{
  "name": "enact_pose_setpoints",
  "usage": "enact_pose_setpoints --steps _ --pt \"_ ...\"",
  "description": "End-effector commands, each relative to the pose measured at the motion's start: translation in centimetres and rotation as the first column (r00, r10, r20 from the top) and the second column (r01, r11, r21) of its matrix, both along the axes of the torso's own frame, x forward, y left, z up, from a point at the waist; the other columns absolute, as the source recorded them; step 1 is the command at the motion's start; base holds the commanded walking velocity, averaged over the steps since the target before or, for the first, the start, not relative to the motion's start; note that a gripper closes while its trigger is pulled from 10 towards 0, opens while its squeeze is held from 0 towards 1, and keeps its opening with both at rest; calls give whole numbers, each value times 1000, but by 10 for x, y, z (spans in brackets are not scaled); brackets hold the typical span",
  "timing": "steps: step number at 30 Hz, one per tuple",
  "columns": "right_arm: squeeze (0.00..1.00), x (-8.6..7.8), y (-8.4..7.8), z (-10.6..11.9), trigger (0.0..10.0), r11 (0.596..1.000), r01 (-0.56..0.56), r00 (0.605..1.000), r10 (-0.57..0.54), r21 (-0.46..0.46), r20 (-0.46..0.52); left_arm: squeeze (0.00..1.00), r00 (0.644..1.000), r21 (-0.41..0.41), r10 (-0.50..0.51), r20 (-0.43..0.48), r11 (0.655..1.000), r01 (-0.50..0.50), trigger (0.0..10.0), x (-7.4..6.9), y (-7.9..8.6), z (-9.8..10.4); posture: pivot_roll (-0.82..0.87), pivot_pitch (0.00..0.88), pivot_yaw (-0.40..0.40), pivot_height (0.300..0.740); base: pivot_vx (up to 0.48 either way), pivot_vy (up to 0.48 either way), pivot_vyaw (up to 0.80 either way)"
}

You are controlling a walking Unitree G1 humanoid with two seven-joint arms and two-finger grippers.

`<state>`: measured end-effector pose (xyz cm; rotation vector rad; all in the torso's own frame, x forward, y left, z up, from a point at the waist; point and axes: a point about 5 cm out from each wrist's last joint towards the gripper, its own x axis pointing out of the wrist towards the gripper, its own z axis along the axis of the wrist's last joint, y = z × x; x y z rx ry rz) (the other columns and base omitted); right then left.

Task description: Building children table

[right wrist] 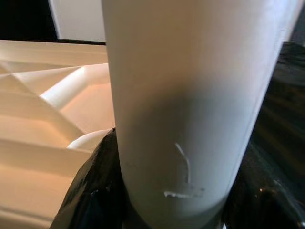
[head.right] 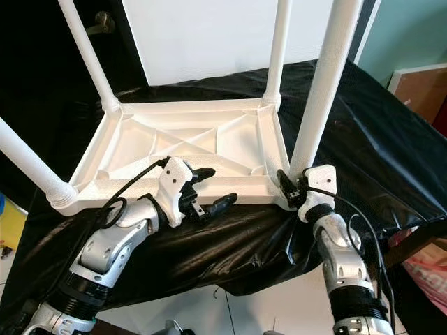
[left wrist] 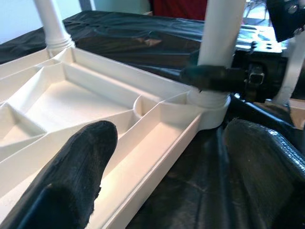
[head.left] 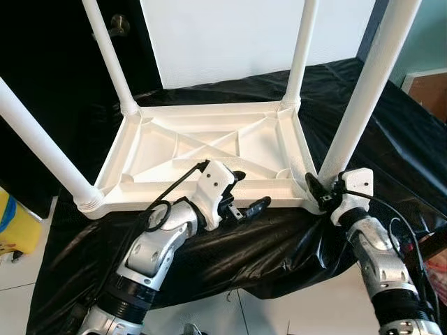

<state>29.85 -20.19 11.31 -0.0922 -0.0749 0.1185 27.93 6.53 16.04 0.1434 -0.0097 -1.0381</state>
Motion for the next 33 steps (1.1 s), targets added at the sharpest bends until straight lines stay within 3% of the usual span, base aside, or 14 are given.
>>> enact_pose_setpoints --steps 1,3,10,12,18,21,28,29,33 --pt "0 -12 -16 -26 10000 990 141 982 -142 -19 -122 0 1000 7 3 -8 1000 -3 10000 -2 3 -2 -110 107 53 740 0 0 0" --pt "0 -22 -5 -27 10000 966 259 960 -256 17 -111 0 1000 3 -1 -8 1000 1 10000 -2 0 -2 -118 101 43 740 0 0 0" --pt "0 -32 8 -30 10000 926 372 923 -361 67 -130 0 1000 -2 -1 -7 1000 1 10000 -1 -3 -2 -130 101 43 740 0 0 0" --pt "0 -38 20 -30 10000 907 409 908 -395 101 -137 0 1000 -9 -1 -3 1000 1 10000 1 -4 0 -136 93 46 740 0 0 0" --pt "0 -38 24 -27 10000 905 411 908 -397 109 -132 0 1000 -9 -1 2 1000 1 10000 3 -4 1 -138 86 52 740 0 0 0" --pt "0 -35 24 -12 10000 903 420 907 -413 95 -80 0 1000 -11 -7 19 1000 7 10000 8 0 9 -122 77 67 740 0 0 0" --pt "0 -37 24 -3 10000 918 389 921 -388 80 -25 0 999 -14 -31 22 999 32 10000 7 2 11 -121 61 71 740 0 0 0" --pt "1000 -37 23 0 10000 924 376 927 -376 76 -8 0 999 -13 -45 23 999 46 10000 6 1 10 -121 48 69 740 0 0 0" --pt "1000 -38 21 2 10000 931 356 934 -357 81 2 0 998 -13 -62 19 998 62 10000 4 -1 9 -122 44 67 740 0 0 0"
